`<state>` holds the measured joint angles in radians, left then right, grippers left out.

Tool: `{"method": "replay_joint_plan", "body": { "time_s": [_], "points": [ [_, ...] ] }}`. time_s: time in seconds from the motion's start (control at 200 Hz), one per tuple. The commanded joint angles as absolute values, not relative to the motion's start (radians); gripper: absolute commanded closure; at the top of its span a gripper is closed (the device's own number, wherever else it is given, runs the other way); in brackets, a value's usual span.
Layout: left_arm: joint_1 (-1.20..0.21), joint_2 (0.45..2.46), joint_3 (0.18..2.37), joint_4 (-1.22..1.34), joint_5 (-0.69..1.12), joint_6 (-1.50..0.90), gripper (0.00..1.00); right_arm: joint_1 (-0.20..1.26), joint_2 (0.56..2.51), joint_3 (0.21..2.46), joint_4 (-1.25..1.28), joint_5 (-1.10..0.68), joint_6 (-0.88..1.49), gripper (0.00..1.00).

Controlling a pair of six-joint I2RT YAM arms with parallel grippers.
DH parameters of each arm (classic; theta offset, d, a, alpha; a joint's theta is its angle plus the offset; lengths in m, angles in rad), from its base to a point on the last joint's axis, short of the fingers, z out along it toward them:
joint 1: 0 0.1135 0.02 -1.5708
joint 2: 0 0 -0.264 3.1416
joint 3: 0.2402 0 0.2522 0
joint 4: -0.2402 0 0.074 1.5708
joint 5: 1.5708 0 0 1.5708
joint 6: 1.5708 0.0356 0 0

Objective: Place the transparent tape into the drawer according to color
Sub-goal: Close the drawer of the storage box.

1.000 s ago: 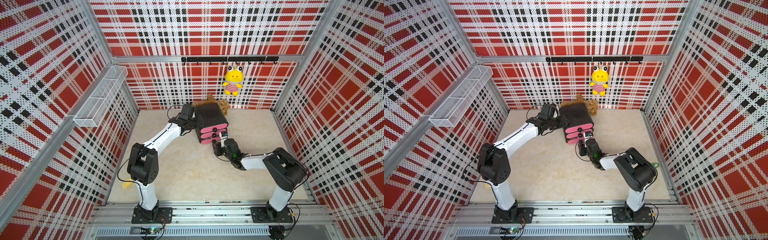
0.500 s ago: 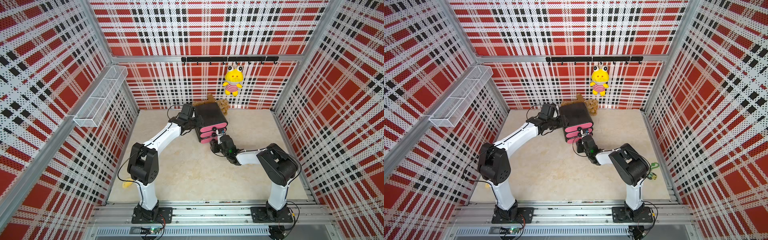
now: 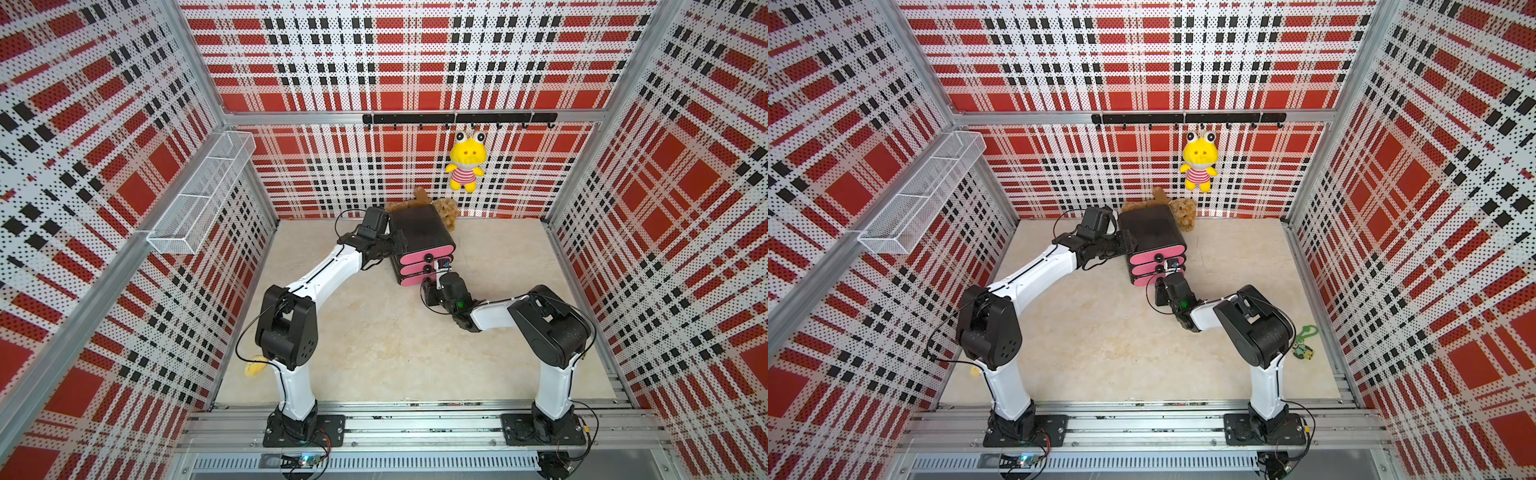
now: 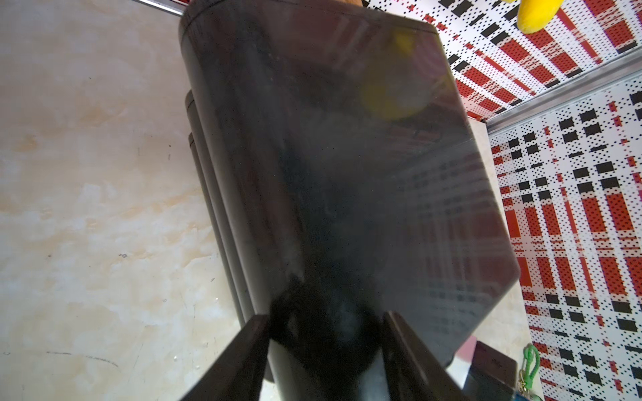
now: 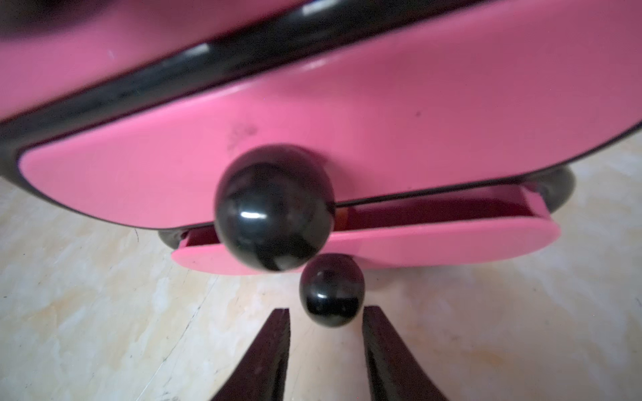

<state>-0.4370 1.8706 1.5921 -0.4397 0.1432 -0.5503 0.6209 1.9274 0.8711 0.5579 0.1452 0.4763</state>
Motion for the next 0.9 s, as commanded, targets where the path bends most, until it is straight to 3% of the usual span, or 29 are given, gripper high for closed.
{"method": "replay_joint_plan", "body": {
  "time_s": [0.0, 0.892],
  "points": [
    [-0.453, 1.898, 1.608, -0.459, 0.182, -0.534, 0.42, 0.621, 1.947, 0.861, 0.616, 0.175, 0.471, 0.59],
    [-0.468, 1.910, 1.618, -0.472, 0.179, -0.531, 0.42, 0.620, 2.007, 0.925, 0.656, 0.199, 0.451, 0.57]
  ]
}}
